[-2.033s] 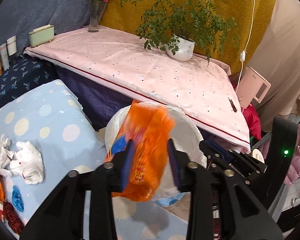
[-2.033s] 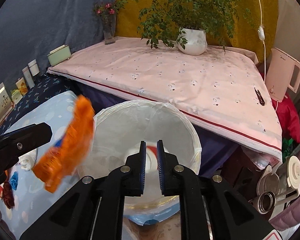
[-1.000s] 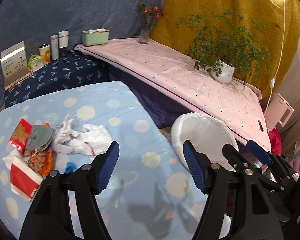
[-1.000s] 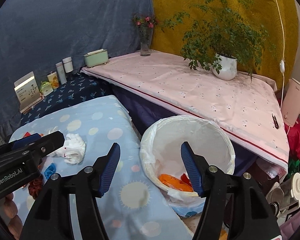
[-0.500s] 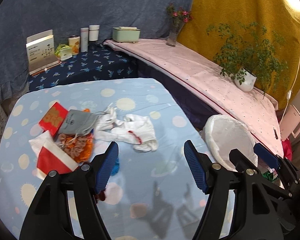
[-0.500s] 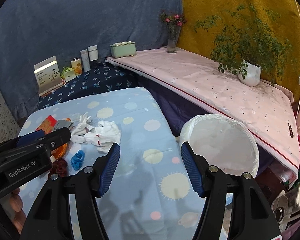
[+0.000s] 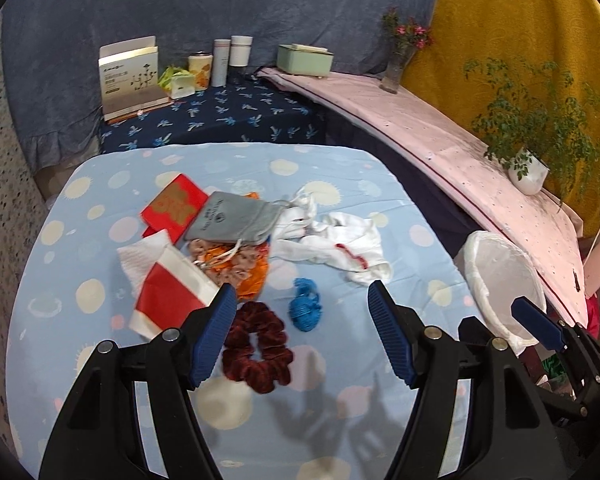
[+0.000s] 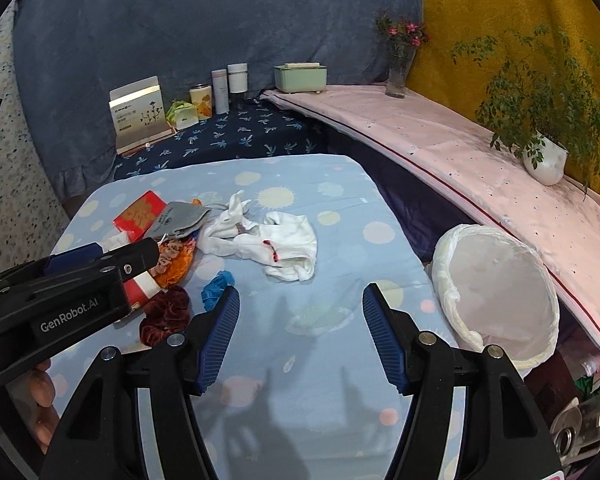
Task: Collect trash
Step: 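Move both tools back over the table toward the remaining trash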
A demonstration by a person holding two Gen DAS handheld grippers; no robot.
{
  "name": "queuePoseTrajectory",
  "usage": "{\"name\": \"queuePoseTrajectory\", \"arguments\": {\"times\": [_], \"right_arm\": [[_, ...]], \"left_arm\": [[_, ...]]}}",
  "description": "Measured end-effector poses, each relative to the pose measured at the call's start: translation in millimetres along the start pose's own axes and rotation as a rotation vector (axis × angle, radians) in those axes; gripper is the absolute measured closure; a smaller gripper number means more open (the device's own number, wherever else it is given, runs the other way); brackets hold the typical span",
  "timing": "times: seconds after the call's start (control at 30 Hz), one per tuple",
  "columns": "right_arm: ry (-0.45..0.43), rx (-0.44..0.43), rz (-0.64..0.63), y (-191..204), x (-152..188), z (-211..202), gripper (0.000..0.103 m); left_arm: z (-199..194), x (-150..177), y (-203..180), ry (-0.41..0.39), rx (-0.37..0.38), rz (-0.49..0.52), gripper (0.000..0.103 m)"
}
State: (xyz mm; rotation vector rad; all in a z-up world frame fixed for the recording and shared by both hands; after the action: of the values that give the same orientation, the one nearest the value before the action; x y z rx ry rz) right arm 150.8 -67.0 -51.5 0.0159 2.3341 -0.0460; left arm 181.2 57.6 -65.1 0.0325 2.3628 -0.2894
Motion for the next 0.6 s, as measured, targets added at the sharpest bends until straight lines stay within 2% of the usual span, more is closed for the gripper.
{"name": "queuePoseTrajectory", "arguments": {"times": [0.17, 0.23, 0.37, 0.6], "right_arm": [[0.027, -0.024, -0.025, 21, 10, 9, 0.041], [0.042, -0.037, -0.032, 29, 15, 13, 0.041], [0.071, -0.063, -0.047, 47, 26, 23, 0.041], [0.124, -0.139, -0.050, 82, 44, 45, 0.041]], "left_arm": [[5, 11, 38, 0.019, -0.048, -0.045, 0.032], [7, 17, 52, 0.034, -0.067, -0.053, 0.025], [11, 27, 86, 0.050, -0.104, -0.091, 0.022], [21, 43, 124, 0.098, -0.131, -0.122, 0.020]]}}
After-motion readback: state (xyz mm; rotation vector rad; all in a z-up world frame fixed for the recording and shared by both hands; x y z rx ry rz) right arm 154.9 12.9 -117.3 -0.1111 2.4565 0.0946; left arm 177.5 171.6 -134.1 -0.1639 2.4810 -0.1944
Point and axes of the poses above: each gripper's, at about its wrist camera, not at the fingertips, and z roughly the way its jaws point, y to its left, x to its underside, the point moved 10 cm from there along z, roughly the way its jaws point
